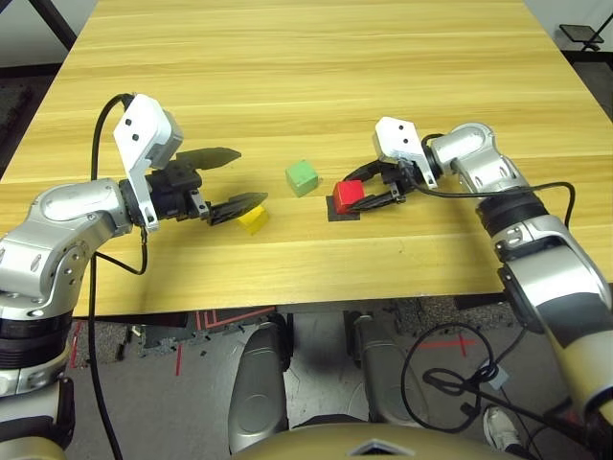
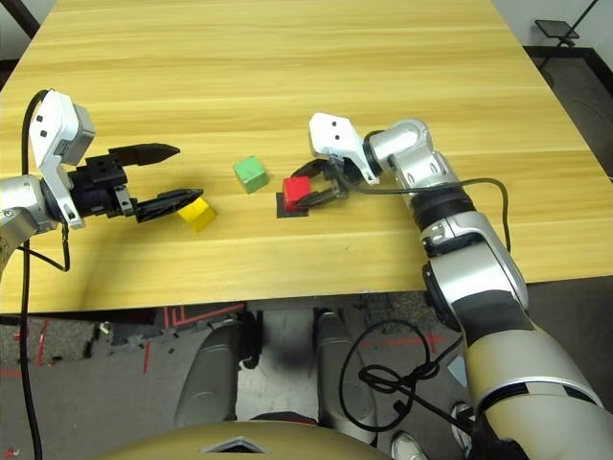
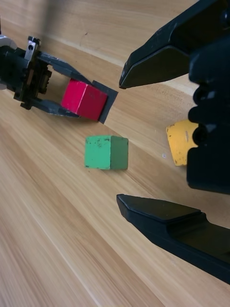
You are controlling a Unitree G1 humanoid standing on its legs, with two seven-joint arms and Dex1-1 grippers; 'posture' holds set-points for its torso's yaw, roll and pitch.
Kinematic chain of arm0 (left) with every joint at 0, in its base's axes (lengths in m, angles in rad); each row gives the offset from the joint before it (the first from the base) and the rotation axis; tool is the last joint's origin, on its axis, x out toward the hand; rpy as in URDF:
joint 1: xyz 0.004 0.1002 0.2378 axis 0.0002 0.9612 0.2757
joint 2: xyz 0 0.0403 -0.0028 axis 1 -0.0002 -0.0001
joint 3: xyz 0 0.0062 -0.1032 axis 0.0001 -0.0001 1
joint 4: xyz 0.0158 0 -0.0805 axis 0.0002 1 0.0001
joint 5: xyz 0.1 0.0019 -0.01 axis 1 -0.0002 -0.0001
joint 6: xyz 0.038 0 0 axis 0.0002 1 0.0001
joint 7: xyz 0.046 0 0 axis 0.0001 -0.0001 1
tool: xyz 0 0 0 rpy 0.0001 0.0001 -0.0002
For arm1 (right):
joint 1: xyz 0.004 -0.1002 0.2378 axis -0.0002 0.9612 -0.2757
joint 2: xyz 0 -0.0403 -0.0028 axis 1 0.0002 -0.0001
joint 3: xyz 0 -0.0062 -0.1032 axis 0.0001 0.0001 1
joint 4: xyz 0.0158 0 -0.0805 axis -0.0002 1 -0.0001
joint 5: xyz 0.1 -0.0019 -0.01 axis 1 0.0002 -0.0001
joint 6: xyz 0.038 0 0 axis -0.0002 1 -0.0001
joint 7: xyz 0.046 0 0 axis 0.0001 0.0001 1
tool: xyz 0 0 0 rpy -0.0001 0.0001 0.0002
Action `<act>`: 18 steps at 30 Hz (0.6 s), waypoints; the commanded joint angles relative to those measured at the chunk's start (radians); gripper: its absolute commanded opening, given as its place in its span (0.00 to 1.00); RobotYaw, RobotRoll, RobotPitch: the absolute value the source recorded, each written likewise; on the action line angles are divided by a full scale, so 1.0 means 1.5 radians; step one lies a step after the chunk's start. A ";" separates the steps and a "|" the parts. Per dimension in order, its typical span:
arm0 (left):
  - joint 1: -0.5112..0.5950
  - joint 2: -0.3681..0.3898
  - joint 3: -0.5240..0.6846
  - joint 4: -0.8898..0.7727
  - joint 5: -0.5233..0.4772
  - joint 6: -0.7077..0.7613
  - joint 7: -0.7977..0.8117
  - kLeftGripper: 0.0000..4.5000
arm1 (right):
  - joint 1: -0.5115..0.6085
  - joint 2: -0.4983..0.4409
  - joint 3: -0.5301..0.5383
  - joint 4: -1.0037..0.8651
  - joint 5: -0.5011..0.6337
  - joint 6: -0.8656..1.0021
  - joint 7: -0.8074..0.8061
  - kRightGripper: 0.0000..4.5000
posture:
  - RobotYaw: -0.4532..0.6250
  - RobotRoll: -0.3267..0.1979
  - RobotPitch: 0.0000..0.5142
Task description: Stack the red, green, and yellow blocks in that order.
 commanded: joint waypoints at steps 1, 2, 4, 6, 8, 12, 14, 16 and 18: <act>0.006 -0.002 0.005 -0.010 -0.006 0.005 0.001 1.00 | 0.018 0.000 -0.003 -0.019 -0.005 0.015 0.009 0.45 | 0.75 0.52 0.51; 0.006 -0.002 0.005 -0.010 -0.006 0.005 0.001 1.00 | 0.019 -0.001 -0.003 -0.022 -0.005 0.020 0.009 0.45 | 0.75 0.52 0.51; 0.007 -0.002 0.005 -0.008 -0.006 0.005 0.001 1.00 | 0.023 -0.002 -0.004 -0.031 -0.002 0.036 0.012 0.45 | 0.74 0.52 0.51; 0.002 -0.005 0.001 -0.004 -0.005 0.005 0.003 1.00 | 0.025 -0.001 -0.009 -0.033 0.007 0.045 0.023 0.46 | 0.74 0.52 0.51; -0.012 -0.009 -0.011 0.003 0.000 0.014 0.010 1.00 | 0.027 -0.002 -0.024 -0.030 0.026 0.041 0.044 0.62 | 0.74 0.53 0.50; -0.060 -0.018 -0.047 0.017 0.020 0.038 0.027 1.00 | 0.014 -0.021 -0.060 -0.010 0.048 0.030 0.070 0.89 | 0.72 0.53 0.50; -0.085 -0.017 -0.067 0.025 0.038 0.048 0.035 1.00 | 0.005 -0.033 -0.075 -0.001 0.059 0.023 0.078 1.00 | 0.71 0.54 0.49; -0.108 -0.024 -0.087 0.037 0.049 0.048 0.036 1.00 | -0.004 -0.055 -0.083 0.004 0.067 0.017 0.081 1.00 | 0.70 0.54 0.49; -0.126 -0.046 -0.109 0.052 0.053 0.039 0.025 1.00 | -0.011 -0.086 -0.093 0.007 0.067 0.012 0.081 1.00 | 0.67 0.55 0.49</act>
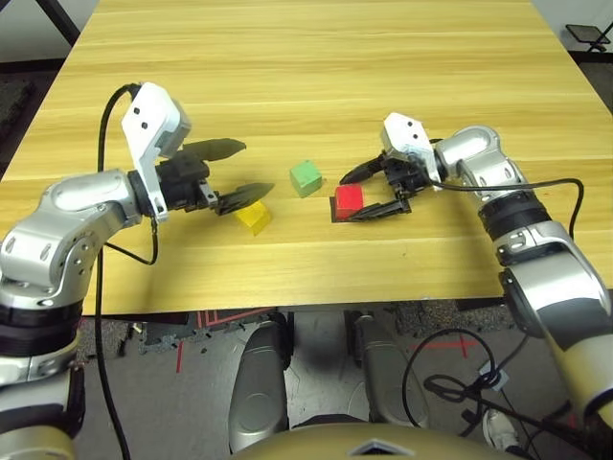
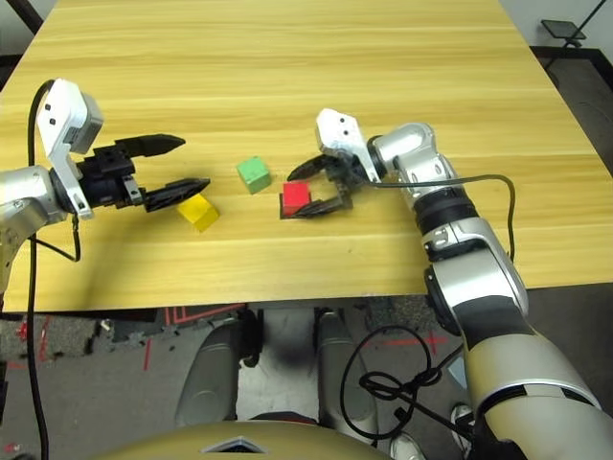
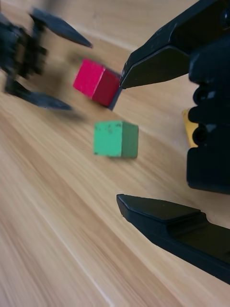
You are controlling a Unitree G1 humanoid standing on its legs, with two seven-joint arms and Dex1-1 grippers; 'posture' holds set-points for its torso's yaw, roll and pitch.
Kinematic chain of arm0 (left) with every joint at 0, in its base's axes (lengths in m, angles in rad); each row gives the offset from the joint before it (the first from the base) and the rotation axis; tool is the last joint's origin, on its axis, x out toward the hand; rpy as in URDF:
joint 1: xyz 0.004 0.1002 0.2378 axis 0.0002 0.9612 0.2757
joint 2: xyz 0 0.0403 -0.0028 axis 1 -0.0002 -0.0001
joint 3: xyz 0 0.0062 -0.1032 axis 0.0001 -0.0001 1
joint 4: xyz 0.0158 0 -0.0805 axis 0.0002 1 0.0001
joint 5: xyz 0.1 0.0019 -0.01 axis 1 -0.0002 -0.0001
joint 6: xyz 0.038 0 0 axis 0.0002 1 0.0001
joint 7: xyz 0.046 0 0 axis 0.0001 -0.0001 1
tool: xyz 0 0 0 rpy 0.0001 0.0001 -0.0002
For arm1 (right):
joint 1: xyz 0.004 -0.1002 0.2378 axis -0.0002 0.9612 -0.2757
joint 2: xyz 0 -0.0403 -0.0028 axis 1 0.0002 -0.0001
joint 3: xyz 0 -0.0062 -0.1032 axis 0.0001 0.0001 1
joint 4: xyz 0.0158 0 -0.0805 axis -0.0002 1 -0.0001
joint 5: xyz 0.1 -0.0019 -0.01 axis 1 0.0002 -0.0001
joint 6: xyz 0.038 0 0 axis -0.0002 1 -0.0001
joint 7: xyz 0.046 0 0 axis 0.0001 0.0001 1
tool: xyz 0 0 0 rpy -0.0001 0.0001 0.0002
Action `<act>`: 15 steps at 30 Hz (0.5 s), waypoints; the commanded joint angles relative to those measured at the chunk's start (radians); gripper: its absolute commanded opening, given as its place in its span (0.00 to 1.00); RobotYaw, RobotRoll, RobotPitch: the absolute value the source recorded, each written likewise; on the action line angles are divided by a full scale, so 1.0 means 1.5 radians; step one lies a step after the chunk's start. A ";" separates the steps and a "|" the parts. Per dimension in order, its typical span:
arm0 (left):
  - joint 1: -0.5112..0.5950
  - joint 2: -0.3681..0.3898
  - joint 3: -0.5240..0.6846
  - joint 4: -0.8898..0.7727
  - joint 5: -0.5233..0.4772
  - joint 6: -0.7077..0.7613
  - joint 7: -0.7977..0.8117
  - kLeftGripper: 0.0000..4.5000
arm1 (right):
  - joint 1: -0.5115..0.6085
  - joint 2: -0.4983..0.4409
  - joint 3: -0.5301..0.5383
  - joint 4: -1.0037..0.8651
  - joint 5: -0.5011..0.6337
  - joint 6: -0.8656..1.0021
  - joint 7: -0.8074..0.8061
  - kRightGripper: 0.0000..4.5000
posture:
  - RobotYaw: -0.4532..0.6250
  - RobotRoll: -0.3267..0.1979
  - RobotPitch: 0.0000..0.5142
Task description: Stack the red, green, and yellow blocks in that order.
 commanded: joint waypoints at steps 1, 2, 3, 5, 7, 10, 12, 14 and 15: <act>-0.016 -0.026 -0.039 0.022 0.012 -0.004 -0.013 1.00 | -0.013 -0.042 -0.026 0.008 0.007 -0.014 0.009 1.00 | 0.67 0.55 0.49; -0.025 -0.031 -0.055 0.030 0.026 -0.016 -0.019 1.00 | -0.011 -0.056 -0.025 0.004 0.015 -0.014 0.009 1.00 | 0.66 0.55 0.48; -0.031 -0.032 -0.070 0.038 0.042 -0.025 -0.023 1.00 | -0.010 -0.065 -0.028 0.001 0.017 -0.013 0.009 1.00 | 0.65 0.55 0.48; -0.044 -0.034 -0.098 0.055 0.065 -0.032 -0.036 1.00 | -0.005 -0.082 -0.032 -0.006 0.020 -0.008 0.009 1.00 | 0.63 0.56 0.48; -0.061 -0.040 -0.133 0.077 0.095 -0.027 -0.036 1.00 | 0.004 -0.095 -0.045 -0.019 0.020 0.003 0.005 1.00 | 0.60 0.57 0.48; -0.081 -0.048 -0.169 0.101 0.130 -0.031 -0.045 1.00 | 0.020 -0.102 -0.057 -0.047 0.024 0.019 -0.001 1.00 | 0.58 0.58 0.48; -0.097 -0.064 -0.186 0.122 0.150 -0.036 -0.044 1.00 | 0.036 -0.105 -0.065 -0.072 0.031 0.035 -0.009 1.00 | 0.57 0.59 0.48; -0.108 -0.076 -0.198 0.142 0.169 -0.040 -0.043 1.00 | 0.055 -0.109 -0.073 -0.101 0.036 0.050 -0.017 1.00 | 0.55 0.60 0.47; -0.110 -0.081 -0.200 0.150 0.176 -0.040 -0.042 1.00 | 0.064 -0.111 -0.075 -0.118 0.038 0.059 -0.022 1.00 | 0.54 0.60 0.47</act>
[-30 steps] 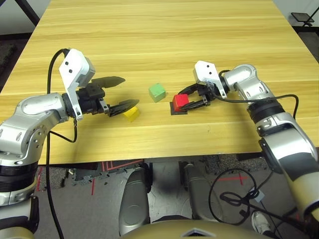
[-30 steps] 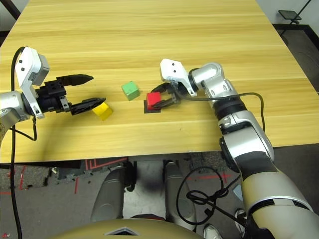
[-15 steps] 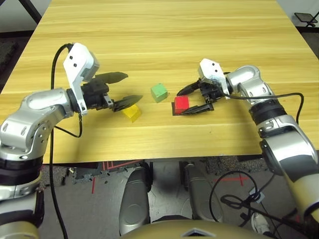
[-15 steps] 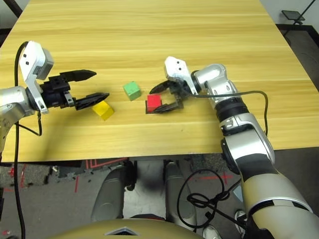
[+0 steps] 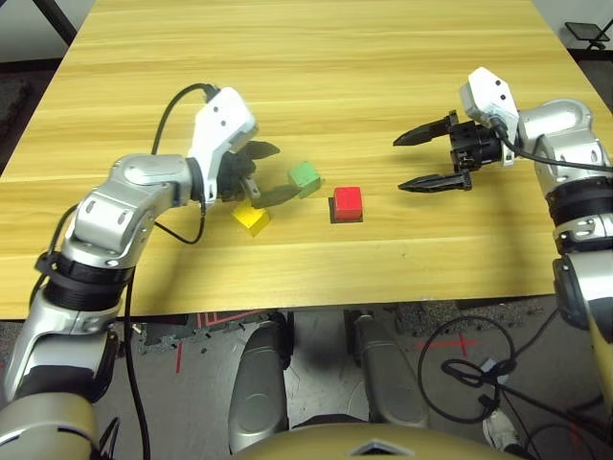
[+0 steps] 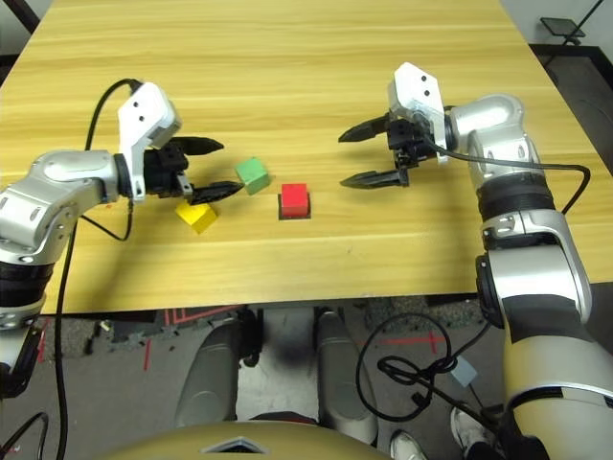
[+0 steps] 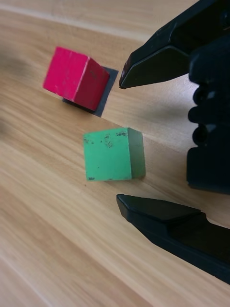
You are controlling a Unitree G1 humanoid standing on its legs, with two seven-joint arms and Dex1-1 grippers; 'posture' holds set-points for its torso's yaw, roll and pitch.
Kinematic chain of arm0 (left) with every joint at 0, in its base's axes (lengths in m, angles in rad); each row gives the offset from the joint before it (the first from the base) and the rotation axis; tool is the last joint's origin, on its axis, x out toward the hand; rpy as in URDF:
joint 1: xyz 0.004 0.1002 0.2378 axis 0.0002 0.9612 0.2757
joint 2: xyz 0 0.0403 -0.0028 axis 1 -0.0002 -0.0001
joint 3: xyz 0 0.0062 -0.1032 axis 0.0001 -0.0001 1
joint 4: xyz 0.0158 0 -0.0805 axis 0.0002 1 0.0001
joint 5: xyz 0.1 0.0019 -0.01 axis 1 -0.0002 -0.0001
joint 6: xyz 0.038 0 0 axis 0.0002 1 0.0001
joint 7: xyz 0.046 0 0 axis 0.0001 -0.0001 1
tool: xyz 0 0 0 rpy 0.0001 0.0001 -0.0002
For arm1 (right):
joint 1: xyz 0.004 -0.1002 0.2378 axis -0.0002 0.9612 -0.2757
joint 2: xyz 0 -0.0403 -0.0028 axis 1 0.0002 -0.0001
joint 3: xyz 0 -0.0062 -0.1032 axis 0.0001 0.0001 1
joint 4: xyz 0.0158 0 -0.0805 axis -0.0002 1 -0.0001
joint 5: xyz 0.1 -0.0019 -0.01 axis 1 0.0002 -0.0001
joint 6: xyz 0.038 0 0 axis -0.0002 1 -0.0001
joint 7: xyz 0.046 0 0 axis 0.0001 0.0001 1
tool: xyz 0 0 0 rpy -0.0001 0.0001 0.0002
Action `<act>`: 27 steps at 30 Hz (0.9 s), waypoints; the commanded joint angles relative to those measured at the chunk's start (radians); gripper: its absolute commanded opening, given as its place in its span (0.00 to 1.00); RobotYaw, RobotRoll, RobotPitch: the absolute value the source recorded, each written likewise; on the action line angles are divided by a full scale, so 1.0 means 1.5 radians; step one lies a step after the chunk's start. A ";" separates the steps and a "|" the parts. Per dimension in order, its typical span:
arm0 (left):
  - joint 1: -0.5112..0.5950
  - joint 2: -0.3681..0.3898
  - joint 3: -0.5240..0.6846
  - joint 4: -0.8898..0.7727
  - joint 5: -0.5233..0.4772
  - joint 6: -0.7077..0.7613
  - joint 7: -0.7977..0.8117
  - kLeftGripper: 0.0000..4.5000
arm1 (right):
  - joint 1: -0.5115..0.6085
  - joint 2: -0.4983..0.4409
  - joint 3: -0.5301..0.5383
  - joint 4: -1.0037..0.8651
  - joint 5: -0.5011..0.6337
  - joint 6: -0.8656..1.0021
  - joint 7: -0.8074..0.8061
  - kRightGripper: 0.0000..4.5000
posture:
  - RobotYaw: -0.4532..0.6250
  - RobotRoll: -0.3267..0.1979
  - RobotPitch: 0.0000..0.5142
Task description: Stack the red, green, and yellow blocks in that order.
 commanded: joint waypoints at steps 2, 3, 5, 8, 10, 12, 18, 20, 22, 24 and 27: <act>-0.011 -0.019 -0.018 0.038 0.033 -0.010 -0.004 1.00 | 0.041 -0.012 -0.018 -0.075 0.017 0.040 -0.019 1.00 | 0.53 0.60 0.47; -0.013 -0.027 -0.014 0.047 0.037 -0.006 0.002 1.00 | 0.047 -0.014 -0.020 -0.086 0.019 0.047 -0.023 1.00 | 0.52 0.61 0.47; -0.015 -0.040 -0.007 0.058 0.040 -0.009 0.005 1.00 | 0.058 -0.016 -0.024 -0.107 0.022 0.059 -0.030 1.00 | 0.52 0.61 0.47; -0.022 -0.061 -0.003 0.075 0.044 0.002 0.017 1.00 | 0.071 -0.020 -0.027 -0.128 0.026 0.073 -0.037 1.00 | 0.51 0.61 0.47; -0.022 -0.067 -0.005 0.084 0.051 -0.001 0.018 1.00 | 0.076 -0.021 -0.028 -0.141 0.029 0.081 -0.042 1.00 | 0.50 0.61 0.47; -0.022 -0.079 -0.003 0.094 0.056 -0.002 0.025 1.00 | 0.078 -0.022 -0.029 -0.146 0.031 0.085 -0.045 1.00 | 0.50 0.60 0.47; -0.010 -0.103 0.006 0.097 0.060 0.011 0.045 1.00 | 0.077 -0.024 -0.030 -0.150 0.032 0.091 -0.050 1.00 | 0.50 0.59 0.47; -0.002 -0.105 0.006 0.093 0.062 0.011 0.049 0.86 | 0.074 -0.023 -0.029 -0.146 0.031 0.090 -0.050 1.00 | 0.51 0.59 0.47; 0.002 -0.112 0.009 0.085 0.061 0.017 0.059 0.72 | 0.069 -0.021 -0.028 -0.138 0.029 0.087 -0.051 1.00 | 0.51 0.59 0.47; 0.006 -0.115 0.010 0.071 0.058 0.017 0.059 0.55 | 0.066 -0.019 -0.028 -0.131 0.028 0.084 -0.052 1.00 | 0.52 0.59 0.48; 0.005 -0.102 0.009 0.033 0.048 0.028 0.041 0.45 | 0.060 -0.015 -0.027 -0.117 0.025 0.076 -0.055 1.00 | 0.53 0.60 0.48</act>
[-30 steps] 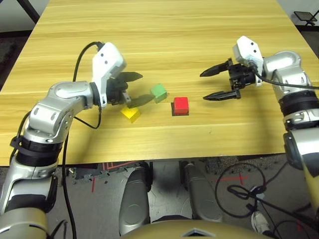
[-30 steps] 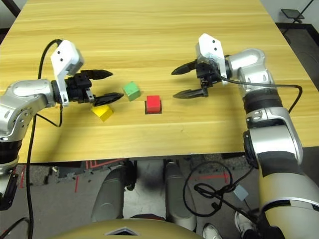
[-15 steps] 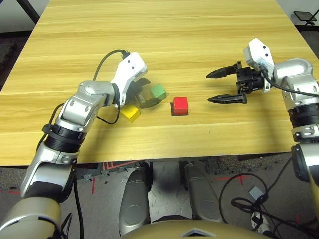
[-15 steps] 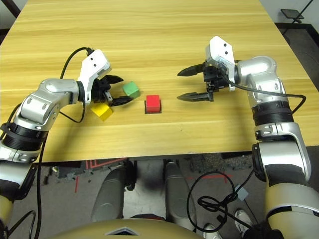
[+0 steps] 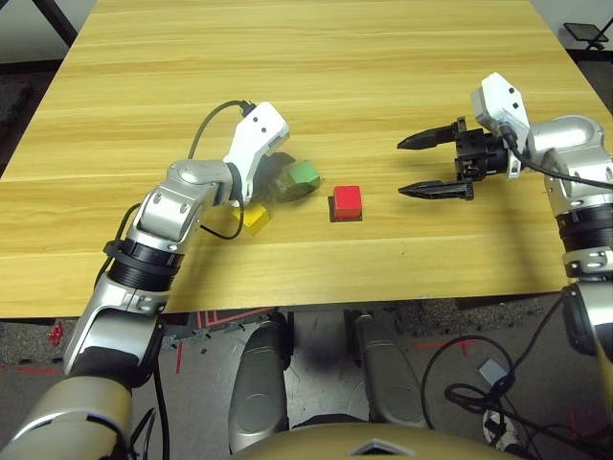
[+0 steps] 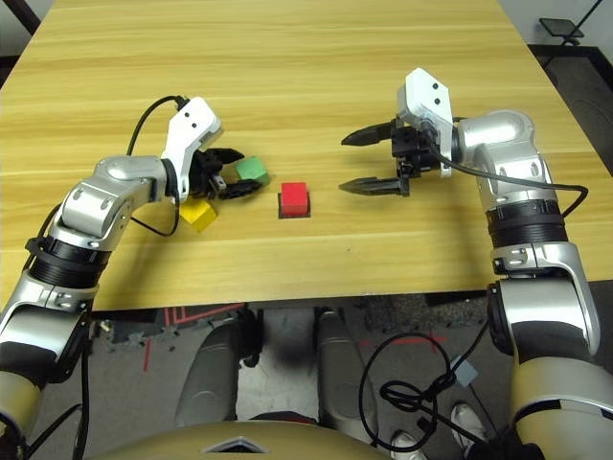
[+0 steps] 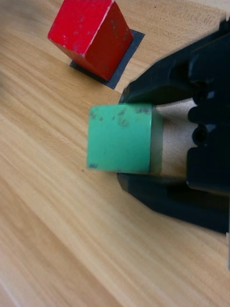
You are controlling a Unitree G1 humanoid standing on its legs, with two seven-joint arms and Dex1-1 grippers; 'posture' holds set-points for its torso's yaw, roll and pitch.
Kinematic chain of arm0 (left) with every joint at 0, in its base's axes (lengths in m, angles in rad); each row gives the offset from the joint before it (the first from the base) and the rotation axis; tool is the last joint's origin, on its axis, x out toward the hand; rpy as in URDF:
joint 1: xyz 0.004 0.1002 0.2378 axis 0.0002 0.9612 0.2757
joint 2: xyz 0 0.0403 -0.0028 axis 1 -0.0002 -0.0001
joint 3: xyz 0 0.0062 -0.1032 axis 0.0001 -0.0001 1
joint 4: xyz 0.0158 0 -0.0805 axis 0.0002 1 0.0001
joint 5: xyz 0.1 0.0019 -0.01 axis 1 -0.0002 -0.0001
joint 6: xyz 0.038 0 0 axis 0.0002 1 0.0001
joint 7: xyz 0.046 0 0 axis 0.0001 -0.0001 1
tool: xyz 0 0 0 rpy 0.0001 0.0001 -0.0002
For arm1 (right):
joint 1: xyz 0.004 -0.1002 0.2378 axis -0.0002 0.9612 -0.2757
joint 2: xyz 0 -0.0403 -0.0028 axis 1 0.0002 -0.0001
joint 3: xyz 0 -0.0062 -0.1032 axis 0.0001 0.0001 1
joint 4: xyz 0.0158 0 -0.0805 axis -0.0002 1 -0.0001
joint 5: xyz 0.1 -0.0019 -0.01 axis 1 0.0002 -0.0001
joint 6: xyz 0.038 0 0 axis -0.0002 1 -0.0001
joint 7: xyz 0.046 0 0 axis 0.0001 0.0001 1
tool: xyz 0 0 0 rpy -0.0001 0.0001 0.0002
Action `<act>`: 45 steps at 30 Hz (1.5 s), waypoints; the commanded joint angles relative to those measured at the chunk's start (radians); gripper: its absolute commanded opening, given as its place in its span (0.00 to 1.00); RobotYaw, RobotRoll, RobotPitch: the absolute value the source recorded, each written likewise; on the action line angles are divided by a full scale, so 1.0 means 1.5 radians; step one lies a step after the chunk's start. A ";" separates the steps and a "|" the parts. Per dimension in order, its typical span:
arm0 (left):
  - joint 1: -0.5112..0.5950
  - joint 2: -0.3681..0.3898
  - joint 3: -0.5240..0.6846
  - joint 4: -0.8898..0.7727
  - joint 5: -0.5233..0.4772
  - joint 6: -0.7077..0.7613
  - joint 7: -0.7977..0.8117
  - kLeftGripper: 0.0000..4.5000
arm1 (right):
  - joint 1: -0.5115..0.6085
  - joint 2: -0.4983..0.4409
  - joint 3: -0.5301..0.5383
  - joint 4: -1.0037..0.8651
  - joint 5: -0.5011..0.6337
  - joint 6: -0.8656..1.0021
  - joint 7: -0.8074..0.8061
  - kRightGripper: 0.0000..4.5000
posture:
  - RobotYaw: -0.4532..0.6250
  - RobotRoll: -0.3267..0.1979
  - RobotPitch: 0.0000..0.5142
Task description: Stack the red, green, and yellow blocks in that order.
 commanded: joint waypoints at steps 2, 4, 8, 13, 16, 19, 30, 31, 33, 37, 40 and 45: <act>-0.002 0.024 -0.001 -0.067 -0.012 0.017 -0.038 0.45 | -0.010 0.000 -0.003 0.025 -0.005 -0.016 -0.004 1.00 | 0.53 0.61 0.48; -0.022 0.030 0.005 -0.081 -0.022 0.026 -0.054 0.45 | -0.013 0.001 -0.002 0.036 -0.007 -0.023 -0.004 1.00 | 0.53 0.61 0.48; -0.084 0.055 -0.010 -0.108 -0.043 0.042 -0.121 0.45 | -0.010 0.004 -0.002 0.051 -0.008 -0.033 -0.006 1.00 | 0.53 0.64 0.47; -0.142 0.054 -0.043 -0.124 -0.064 0.075 -0.181 0.45 | 0.004 0.004 -0.004 0.048 -0.005 -0.034 -0.009 1.00 | 0.52 0.65 0.48; -0.148 0.042 -0.058 -0.128 -0.069 0.085 -0.187 0.45 | 0.014 0.000 -0.005 0.041 -0.003 -0.031 -0.010 1.00 | 0.51 0.65 0.49; -0.149 0.019 -0.081 -0.116 -0.056 0.073 -0.183 0.45 | 0.030 -0.006 -0.009 0.024 0.001 -0.023 -0.014 1.00 | 0.50 0.66 0.49; -0.142 -0.019 -0.112 -0.065 -0.026 0.015 -0.193 0.45 | 0.082 -0.028 -0.029 -0.046 0.018 0.015 -0.035 1.00 | 0.44 0.65 0.52; -0.141 -0.016 -0.117 -0.061 -0.018 0.001 -0.198 0.45 | 0.086 -0.030 -0.031 -0.053 0.019 0.019 -0.038 1.00 | 0.44 0.65 0.52; -0.137 -0.015 -0.120 -0.056 -0.011 -0.011 -0.203 0.45 | 0.093 -0.032 -0.033 -0.063 0.022 0.025 -0.041 1.00 | 0.44 0.65 0.52; -0.132 -0.006 -0.129 -0.048 0.010 -0.044 -0.213 0.45 | 0.103 -0.035 -0.036 -0.081 0.026 0.037 -0.047 1.00 | 0.43 0.65 0.52; -0.128 -0.002 -0.133 -0.035 0.030 -0.076 -0.219 0.45 | 0.107 -0.035 -0.038 -0.088 0.028 0.042 -0.050 1.00 | 0.43 0.64 0.52; -0.121 0.003 -0.129 -0.030 0.042 -0.090 -0.227 0.45 | 0.112 -0.037 -0.040 -0.098 0.030 0.050 -0.053 1.00 | 0.43 0.64 0.52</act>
